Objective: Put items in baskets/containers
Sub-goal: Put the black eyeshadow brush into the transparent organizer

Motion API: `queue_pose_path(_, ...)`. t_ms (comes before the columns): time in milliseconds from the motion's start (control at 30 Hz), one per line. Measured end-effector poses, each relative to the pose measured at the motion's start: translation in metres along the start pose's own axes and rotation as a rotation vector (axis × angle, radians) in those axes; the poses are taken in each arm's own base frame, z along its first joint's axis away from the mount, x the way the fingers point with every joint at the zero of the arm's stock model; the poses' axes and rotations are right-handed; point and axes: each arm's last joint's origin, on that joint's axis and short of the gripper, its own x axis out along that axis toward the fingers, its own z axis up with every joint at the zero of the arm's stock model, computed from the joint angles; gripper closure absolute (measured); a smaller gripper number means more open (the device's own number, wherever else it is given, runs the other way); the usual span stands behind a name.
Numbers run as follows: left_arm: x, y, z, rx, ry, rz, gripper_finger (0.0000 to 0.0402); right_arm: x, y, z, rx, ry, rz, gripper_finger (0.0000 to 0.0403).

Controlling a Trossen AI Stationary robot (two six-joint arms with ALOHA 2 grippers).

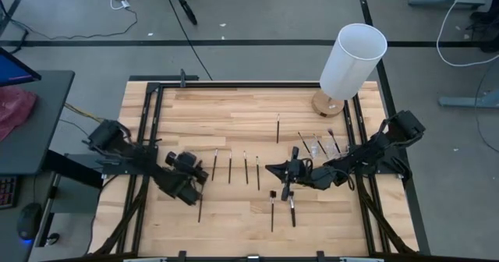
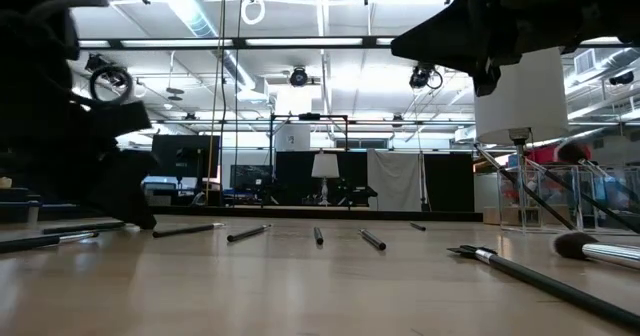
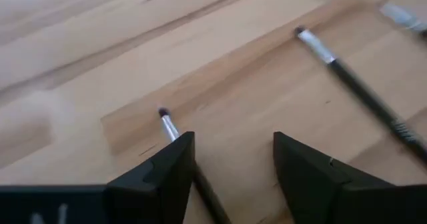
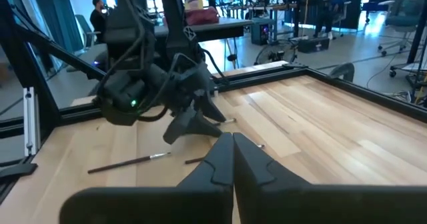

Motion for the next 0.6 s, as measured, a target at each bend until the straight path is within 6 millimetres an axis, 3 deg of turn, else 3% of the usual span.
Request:
queue_pose_path(300, 0.005, 0.026, -0.017, -0.002, -0.092, -0.087, 0.0224, 0.0, 0.0, 0.001, 0.031, -0.006, 0.001, 0.0401)
queue_pose_path(600, -0.006, 0.013, -0.008, 0.009, 0.006, -0.051, 0.0225, 0.0, 0.0, 0.001, 0.057, -0.009, 0.001, 0.0401)
